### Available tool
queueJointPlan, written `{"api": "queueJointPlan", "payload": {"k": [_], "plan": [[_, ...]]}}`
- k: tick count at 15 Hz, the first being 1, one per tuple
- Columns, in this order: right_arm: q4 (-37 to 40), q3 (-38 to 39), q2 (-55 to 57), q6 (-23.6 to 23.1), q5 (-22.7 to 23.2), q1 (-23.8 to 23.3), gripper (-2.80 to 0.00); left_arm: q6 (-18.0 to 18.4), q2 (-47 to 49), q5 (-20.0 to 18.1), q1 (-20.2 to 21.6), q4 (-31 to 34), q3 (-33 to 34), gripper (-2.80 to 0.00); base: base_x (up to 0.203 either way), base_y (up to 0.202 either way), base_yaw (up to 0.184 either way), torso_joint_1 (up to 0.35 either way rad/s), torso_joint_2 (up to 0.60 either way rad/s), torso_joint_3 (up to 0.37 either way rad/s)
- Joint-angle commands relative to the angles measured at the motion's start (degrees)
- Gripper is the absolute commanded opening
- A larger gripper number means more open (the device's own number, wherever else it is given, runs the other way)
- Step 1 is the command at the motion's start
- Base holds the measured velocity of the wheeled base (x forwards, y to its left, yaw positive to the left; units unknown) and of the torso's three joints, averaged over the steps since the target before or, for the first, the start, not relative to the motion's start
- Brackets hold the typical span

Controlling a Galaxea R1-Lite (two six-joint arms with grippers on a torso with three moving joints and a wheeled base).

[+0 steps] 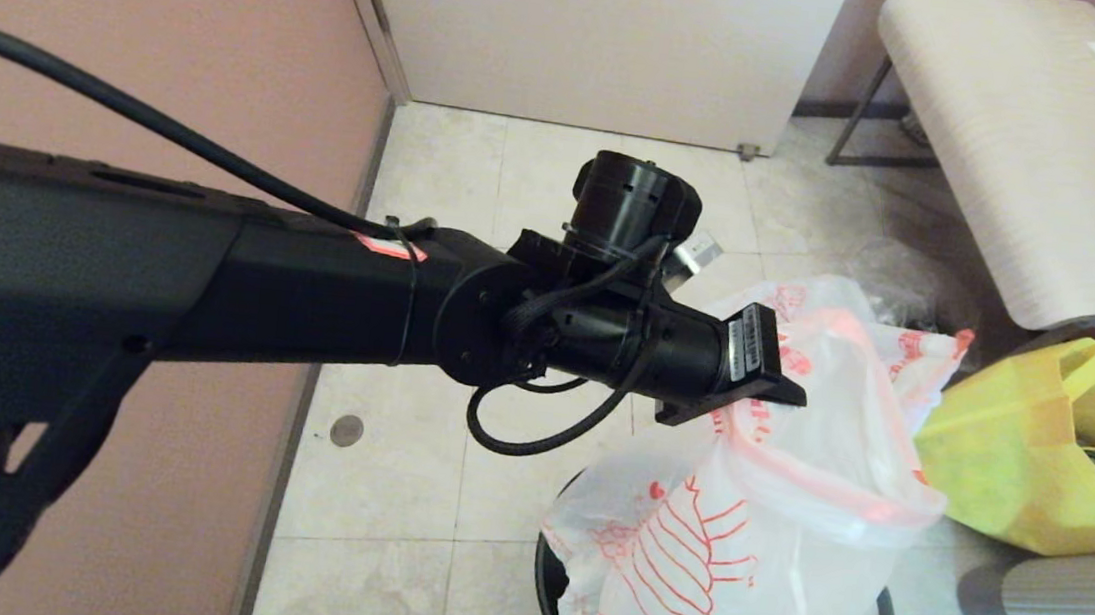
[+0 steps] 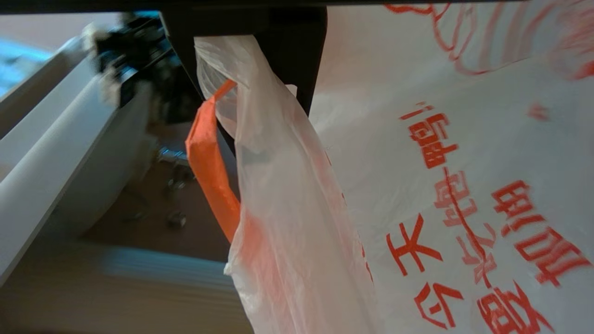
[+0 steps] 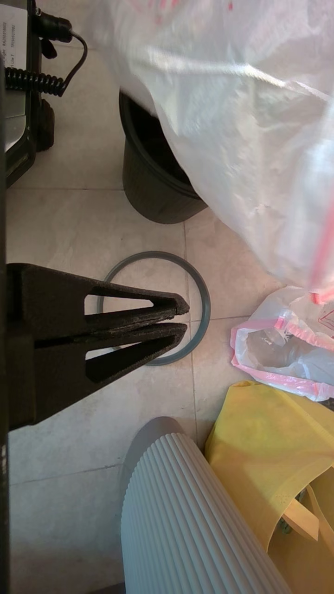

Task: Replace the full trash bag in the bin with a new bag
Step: Put the new garbage bag on the trash can

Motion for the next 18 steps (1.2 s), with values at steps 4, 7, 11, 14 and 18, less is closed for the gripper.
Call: {"api": "queueJointPlan", "payload": {"k": [4, 7, 11, 14, 18], "plan": [[0.02, -0.01, 0.05, -0.02, 0.02, -0.04, -2.80, 1.59, -1.01, -0.85, 1.46, -0.07, 2.55, -2.80, 0.000, 0.000, 0.000, 0.000, 0.00, 0.000], [0.02, -0.01, 0.05, -2.98, 0.46, 0.48, -2.80, 2.02, -0.50, -0.84, 1.91, -0.86, 5.08, -2.80, 0.000, 0.000, 0.000, 0.000, 0.00, 0.000], [0.02, -0.01, 0.05, -1.07, 0.02, 0.48, -2.80, 1.99, -2.13, -1.01, 3.91, -1.70, 7.16, -2.80, 0.000, 0.000, 0.000, 0.000, 0.00, 0.000], [0.33, -0.12, 0.03, -3.44, 0.28, 0.56, -2.80, 2.39, -3.29, -0.93, 3.93, -3.25, 10.23, -2.80, 0.000, 0.000, 0.000, 0.000, 0.00, 0.000], [-0.09, -7.29, 11.24, -5.22, 0.49, 0.69, -2.80, 2.51, -4.23, -0.84, 3.93, -3.38, 11.09, -2.80, 0.000, 0.000, 0.000, 0.000, 0.00, 0.000]]}}
